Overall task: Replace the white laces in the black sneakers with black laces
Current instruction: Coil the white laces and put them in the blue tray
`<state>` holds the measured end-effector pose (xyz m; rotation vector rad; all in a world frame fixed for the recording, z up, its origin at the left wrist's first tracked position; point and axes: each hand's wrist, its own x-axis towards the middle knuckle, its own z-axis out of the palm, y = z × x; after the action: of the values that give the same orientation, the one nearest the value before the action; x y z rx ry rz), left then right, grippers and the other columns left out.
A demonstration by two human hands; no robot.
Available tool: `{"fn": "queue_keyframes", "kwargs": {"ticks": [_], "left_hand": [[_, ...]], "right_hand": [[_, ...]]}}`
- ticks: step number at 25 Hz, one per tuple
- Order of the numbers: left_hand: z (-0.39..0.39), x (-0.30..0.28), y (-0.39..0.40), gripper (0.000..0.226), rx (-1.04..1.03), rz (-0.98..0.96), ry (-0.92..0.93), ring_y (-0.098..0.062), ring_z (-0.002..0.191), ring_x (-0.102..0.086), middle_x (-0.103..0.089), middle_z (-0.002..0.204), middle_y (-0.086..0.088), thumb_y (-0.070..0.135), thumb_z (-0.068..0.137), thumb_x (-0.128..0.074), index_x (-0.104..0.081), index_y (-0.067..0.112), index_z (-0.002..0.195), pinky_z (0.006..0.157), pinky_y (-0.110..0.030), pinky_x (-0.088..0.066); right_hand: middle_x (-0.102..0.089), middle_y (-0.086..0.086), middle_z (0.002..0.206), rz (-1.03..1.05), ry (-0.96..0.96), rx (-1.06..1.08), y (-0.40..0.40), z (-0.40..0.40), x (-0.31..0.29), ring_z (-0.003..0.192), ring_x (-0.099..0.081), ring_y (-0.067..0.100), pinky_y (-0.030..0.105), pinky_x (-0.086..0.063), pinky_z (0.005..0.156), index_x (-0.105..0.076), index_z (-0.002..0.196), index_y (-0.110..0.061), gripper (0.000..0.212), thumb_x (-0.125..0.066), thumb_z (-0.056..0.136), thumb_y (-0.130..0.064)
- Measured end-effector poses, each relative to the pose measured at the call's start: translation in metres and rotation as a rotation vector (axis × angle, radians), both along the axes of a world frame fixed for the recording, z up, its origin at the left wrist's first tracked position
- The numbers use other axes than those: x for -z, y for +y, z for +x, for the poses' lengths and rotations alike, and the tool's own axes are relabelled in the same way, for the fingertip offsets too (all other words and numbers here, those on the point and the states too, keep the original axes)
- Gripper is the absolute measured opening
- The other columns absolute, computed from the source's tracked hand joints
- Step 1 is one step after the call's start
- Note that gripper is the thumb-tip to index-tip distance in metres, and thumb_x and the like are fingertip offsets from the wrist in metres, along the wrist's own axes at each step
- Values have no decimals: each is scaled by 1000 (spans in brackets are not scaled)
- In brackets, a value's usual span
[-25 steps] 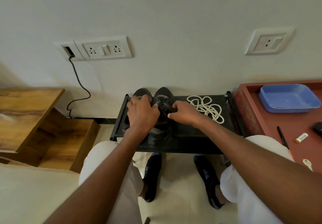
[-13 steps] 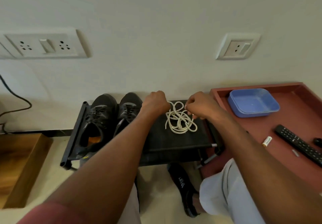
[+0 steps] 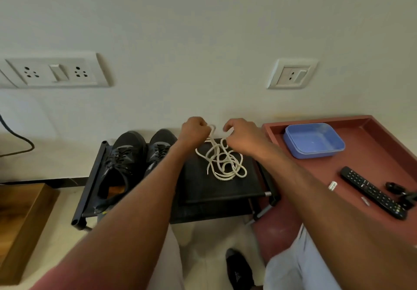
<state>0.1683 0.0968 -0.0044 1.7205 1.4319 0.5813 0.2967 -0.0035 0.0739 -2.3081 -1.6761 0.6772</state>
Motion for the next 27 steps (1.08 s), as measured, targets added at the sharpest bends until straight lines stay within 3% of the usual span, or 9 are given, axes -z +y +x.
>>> {"fn": "queue_keyframes", "kwargs": {"ticks": [3, 7, 11, 14, 17, 21, 24, 25, 27], "left_hand": [[4, -37, -30, 18, 51, -44, -423, -25, 66, -65, -62, 70, -7, 22, 99, -63, -71, 7, 95, 69, -39, -59], [5, -62, -56, 23, 73, -169, -779, -20, 62, -54, -49, 66, -5, 22, 104, -59, -71, 3, 101, 62, -31, -48], [-5, -59, -62, 26, 123, -204, -729, -25, 67, -57, -50, 68, -8, 28, 103, -61, -72, 7, 93, 70, -36, -50], [-4, -58, -73, 26, 396, -235, -599, -36, 84, -64, -67, 85, -24, 29, 102, -63, -77, 7, 105, 84, -43, -52], [-1, -57, -71, 26, 489, -156, -408, -29, 98, -72, -77, 98, -15, 33, 100, -65, -80, 12, 105, 98, -40, -55], [-10, -50, -50, 19, 6, 161, -472, -15, 83, -66, -73, 90, -11, 37, 99, -67, -76, 20, 100, 80, -39, -51], [-15, -52, -35, 34, 122, -34, -650, -19, 108, -70, -75, 105, -5, 43, 102, -61, -67, 16, 121, 95, -39, -53], [-15, -52, -35, 37, 171, -91, -662, -27, 100, -72, -74, 92, -8, 43, 103, -59, -70, 10, 114, 93, -42, -54], [-19, -55, -37, 35, 136, -115, -676, -29, 73, -65, -60, 65, -6, 39, 102, -62, -73, 7, 94, 84, -42, -52]], "right_hand": [[-61, 4, 139, 175, 106, -18, 6, 10, -23, 121, -61, 27, 42, -54, 96, -51, 148, -26, 59, -59, 94, -6], [-76, -1, 99, 163, 244, -73, 15, 24, -39, 92, -72, 20, 32, -54, 70, -75, 104, -23, 14, -67, 96, -15], [-73, -10, 85, 415, 147, 106, 14, 40, -43, 78, -67, 12, 25, -47, 67, -80, 99, -29, 9, -72, 96, -26], [-79, -7, 82, 344, 603, 203, 17, 31, -50, 76, -75, 15, 30, -58, 71, -79, 97, -24, 22, -61, 96, -12], [-80, 0, 86, 221, 970, 284, 21, 26, -55, 75, -78, 19, 30, -61, 73, -76, 106, -12, 14, -66, 98, -17], [-73, 2, 69, 155, 653, 124, 25, 30, -47, 49, -50, 10, 23, -44, 47, -73, 103, -13, 11, -62, 101, -12], [-71, 1, 72, 123, 731, 7, 25, 25, -47, 48, -45, 7, 22, -37, 46, -73, 107, -15, 13, -61, 104, -17], [-71, -1, 74, 194, 757, 40, 26, 25, -49, 49, -47, 6, 21, -38, 48, -74, 106, -16, 14, -60, 104, -15], [-72, -7, 83, 424, 528, 186, 29, 33, -52, 62, -59, 4, 24, -43, 59, -75, 101, -22, 20, -58, 101, -11]]}}
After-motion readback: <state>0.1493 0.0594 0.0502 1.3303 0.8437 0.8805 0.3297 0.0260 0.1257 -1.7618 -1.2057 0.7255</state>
